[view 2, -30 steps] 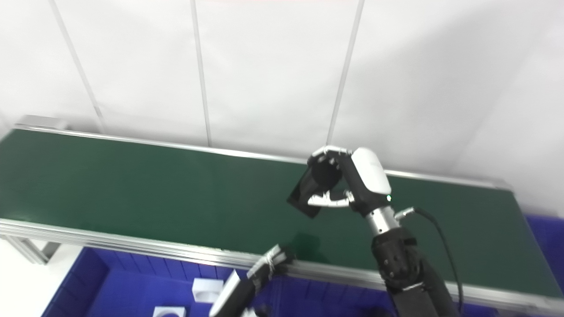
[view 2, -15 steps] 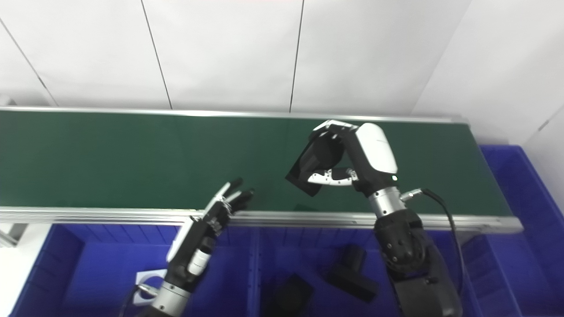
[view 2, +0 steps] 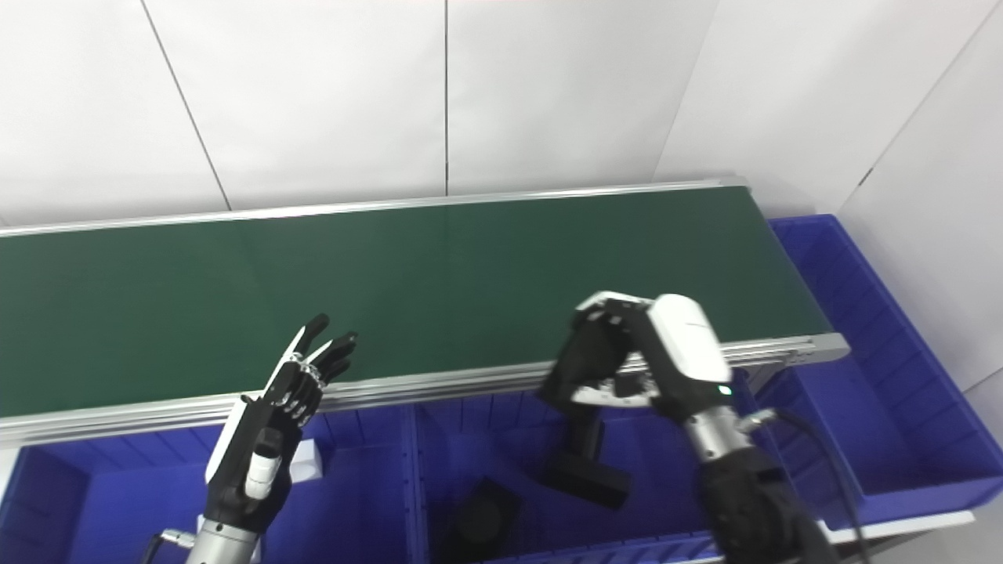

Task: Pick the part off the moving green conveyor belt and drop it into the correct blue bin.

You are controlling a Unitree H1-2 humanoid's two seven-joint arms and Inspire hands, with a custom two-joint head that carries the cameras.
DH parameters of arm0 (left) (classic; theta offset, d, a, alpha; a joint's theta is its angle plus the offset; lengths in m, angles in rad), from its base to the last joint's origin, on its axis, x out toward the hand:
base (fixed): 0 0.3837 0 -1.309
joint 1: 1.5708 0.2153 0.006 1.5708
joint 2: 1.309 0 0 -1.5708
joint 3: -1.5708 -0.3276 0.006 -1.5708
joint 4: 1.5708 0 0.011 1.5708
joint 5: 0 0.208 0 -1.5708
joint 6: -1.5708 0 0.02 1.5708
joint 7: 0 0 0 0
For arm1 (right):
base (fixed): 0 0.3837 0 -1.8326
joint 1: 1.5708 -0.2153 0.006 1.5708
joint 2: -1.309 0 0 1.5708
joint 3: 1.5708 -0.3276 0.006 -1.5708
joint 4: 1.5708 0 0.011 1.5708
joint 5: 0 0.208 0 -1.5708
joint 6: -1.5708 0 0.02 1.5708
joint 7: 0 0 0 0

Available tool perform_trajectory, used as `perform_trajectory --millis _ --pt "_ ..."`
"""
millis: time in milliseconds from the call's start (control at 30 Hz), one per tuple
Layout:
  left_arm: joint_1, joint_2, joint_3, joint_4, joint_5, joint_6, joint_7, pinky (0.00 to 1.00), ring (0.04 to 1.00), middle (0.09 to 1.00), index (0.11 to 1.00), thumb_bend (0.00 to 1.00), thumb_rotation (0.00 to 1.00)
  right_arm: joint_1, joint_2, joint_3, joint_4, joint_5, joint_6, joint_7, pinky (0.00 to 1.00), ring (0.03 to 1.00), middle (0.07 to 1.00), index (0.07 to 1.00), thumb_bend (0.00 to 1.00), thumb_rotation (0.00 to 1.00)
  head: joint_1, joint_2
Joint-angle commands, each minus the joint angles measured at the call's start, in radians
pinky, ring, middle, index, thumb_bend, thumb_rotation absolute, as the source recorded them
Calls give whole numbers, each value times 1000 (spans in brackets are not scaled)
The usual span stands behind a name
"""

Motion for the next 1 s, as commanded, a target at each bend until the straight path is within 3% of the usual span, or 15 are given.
perform_trajectory --millis 0,100,200,500,800,967 --pt "-18 -13 9 -23 4 -22 -9 912 900 860 961 781 952 33 -59 -45 -31 21 -5 11 340 388 488 534 512 0 -5 -1" --pt "-23 -13 16 -12 2 -26 -15 901 892 856 961 783 955 74 -101 -73 -28 39 2 41 315 372 473 545 509 0 -11 -1" --pt "-27 -9 22 -7 -9 -24 -23 906 890 854 959 783 949 102 -125 -85 -15 45 8 66 357 395 479 535 513 0 -22 0" --pt "-25 -4 38 -16 6 -35 -33 863 878 847 958 744 977 113 -133 -84 62 -4 -1 61 368 402 490 522 514 0 -39 -1" --pt "-18 -9 39 -17 15 -33 -36 877 878 848 962 754 973 66 -160 -43 208 -45 -43 34 374 408 499 514 515 0 -14 -6" --pt "-13 -10 42 -28 9 -23 -39 885 879 846 963 747 979 14 -183 11 312 -91 -66 2 344 393 460 528 514 0 -13 -2"
